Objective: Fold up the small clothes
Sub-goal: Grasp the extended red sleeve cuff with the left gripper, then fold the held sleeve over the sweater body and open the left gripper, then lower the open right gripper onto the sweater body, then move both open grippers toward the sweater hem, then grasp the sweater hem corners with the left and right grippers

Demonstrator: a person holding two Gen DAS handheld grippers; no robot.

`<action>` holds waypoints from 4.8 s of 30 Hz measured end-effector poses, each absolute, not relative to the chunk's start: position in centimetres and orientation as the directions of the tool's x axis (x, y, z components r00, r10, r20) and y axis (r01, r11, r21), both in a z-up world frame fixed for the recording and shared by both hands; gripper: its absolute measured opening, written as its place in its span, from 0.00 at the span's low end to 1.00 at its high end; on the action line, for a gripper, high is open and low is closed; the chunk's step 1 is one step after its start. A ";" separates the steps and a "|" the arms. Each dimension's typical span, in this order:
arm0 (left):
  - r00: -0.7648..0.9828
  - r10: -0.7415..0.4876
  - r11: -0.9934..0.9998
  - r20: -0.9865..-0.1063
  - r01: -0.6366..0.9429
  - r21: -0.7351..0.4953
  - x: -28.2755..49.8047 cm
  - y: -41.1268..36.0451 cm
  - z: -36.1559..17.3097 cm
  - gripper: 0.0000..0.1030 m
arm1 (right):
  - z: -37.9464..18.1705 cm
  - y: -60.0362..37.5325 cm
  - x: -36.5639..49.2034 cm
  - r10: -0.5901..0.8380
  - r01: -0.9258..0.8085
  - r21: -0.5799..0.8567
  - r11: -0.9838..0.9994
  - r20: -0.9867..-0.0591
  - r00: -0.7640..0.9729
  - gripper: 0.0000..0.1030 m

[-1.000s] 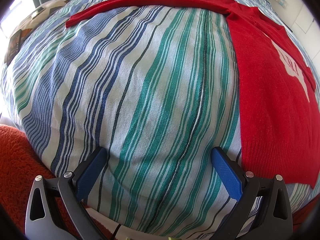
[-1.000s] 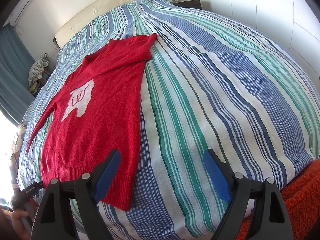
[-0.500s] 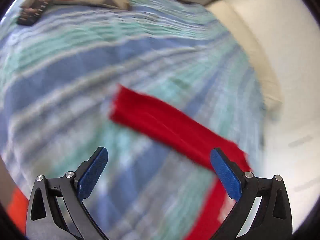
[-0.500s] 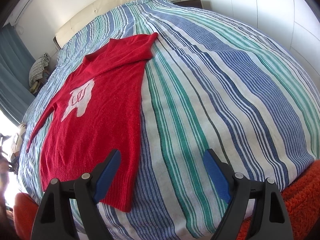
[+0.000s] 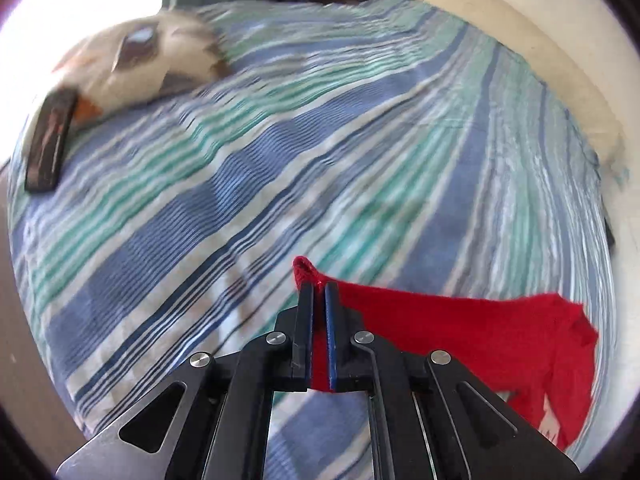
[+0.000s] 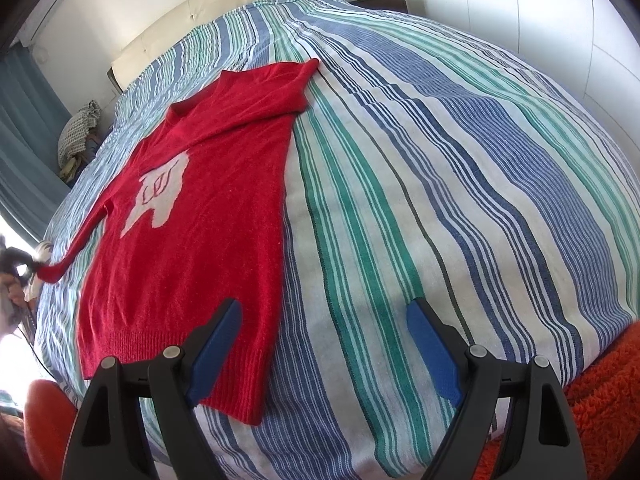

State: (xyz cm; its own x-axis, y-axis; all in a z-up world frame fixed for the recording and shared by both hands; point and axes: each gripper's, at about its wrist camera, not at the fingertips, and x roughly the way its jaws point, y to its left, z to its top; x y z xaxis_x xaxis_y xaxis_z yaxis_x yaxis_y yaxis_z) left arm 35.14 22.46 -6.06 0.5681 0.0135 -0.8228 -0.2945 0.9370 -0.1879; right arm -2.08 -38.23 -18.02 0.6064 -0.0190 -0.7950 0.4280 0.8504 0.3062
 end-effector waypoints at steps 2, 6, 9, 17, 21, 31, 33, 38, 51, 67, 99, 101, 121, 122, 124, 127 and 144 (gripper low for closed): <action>0.627 -0.044 0.973 -0.778 -0.151 -0.176 35.0 17.2 -2.1 0.03 | -17.9 -38.2 -2.1 -0.014 0.421 0.310 0.852 -0.791 0.611 0.81; 0.679 -0.251 0.967 -0.690 0.145 -0.209 34.0 5.0 5.1 0.03 | -17.4 -38.0 -2.0 0.000 0.401 0.327 0.856 -0.775 0.632 0.81; 0.651 -0.394 0.918 -0.649 0.319 -0.237 33.3 -4.6 7.7 0.03 | -17.1 -38.2 -2.3 0.007 0.398 0.345 0.850 -0.764 0.646 0.81; 0.571 -0.353 0.883 -0.741 0.465 -0.062 30.7 -20.7 0.9 0.26 | -17.2 -40.2 -3.2 0.008 0.456 0.400 0.795 -0.758 0.652 0.81; 0.513 -0.289 0.890 -0.808 0.455 -0.029 27.7 -19.2 -4.8 0.58 | -17.1 -40.7 -3.4 0.008 0.467 0.419 0.779 -0.750 0.661 0.81; 0.456 -0.008 0.888 -0.890 0.413 0.203 14.2 -3.0 -16.3 0.86 | -17.1 -40.3 -2.7 0.021 0.447 0.417 0.791 -0.750 0.661 0.81; 0.453 -0.039 0.911 -0.890 0.383 0.155 11.3 -0.2 -16.2 0.88 | -16.8 -40.3 -3.0 0.002 0.454 0.408 0.792 -0.745 0.667 0.81; 0.514 -0.093 0.955 -0.853 0.288 0.069 8.7 2.6 -14.5 0.89 | -16.4 -40.4 -3.2 -0.051 0.486 0.375 0.789 -0.750 0.660 0.81; 0.563 -0.095 0.986 -0.821 0.168 0.002 11.9 7.0 -13.8 0.89 | -9.5 -43.6 10.5 0.262 0.262 0.568 0.780 -0.678 0.687 0.81; 0.534 -0.019 0.991 -0.845 0.125 0.056 12.1 7.2 -15.3 0.89 | -17.2 -42.2 26.4 0.296 0.295 0.527 0.797 -0.766 0.571 0.73; 0.508 -0.060 0.990 -0.859 0.141 0.014 10.9 7.1 -15.0 0.89 | -14.3 -39.9 -2.7 0.060 0.330 0.385 0.862 -0.724 0.688 0.79; 0.511 -0.047 0.988 -0.858 0.148 0.034 10.9 6.8 -15.1 0.89 | -14.5 -39.9 -2.6 0.059 0.329 0.381 0.864 -0.726 0.685 0.79; 0.519 0.049 0.971 -0.853 0.176 0.162 10.8 5.6 -15.9 0.89 | -15.1 -39.9 -2.4 0.056 0.333 0.369 0.868 -0.738 0.673 0.79; 0.520 0.048 0.971 -0.853 0.175 0.161 10.8 5.6 -15.9 0.89 | -15.1 -39.9 -2.4 0.056 0.331 0.367 0.869 -0.738 0.672 0.79; 0.520 0.045 0.972 -0.853 0.175 0.158 10.8 5.6 -15.8 0.89 | -15.1 -39.7 -2.4 0.057 0.325 0.364 0.873 -0.738 0.672 0.79; 0.503 -0.016 0.979 -0.864 0.183 0.088 10.8 6.0 -15.5 0.89 | -14.9 -39.5 -2.3 0.079 0.311 0.372 0.875 -0.743 0.665 0.79; 0.309 -0.258 0.940 -0.915 0.300 -0.164 10.9 2.4 -16.8 0.05 | -18.6 -34.2 -0.3 0.385 0.191 0.524 0.830 -0.786 0.484 0.05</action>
State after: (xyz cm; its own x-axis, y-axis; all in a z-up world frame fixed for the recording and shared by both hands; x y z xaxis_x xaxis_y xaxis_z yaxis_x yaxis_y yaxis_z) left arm 10.94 2.40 -16.80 0.3089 -0.2583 -0.9153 0.3001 0.9397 -0.1639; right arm -0.27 -34.20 -18.62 0.4844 0.3851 -0.7855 0.1908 0.8298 0.5245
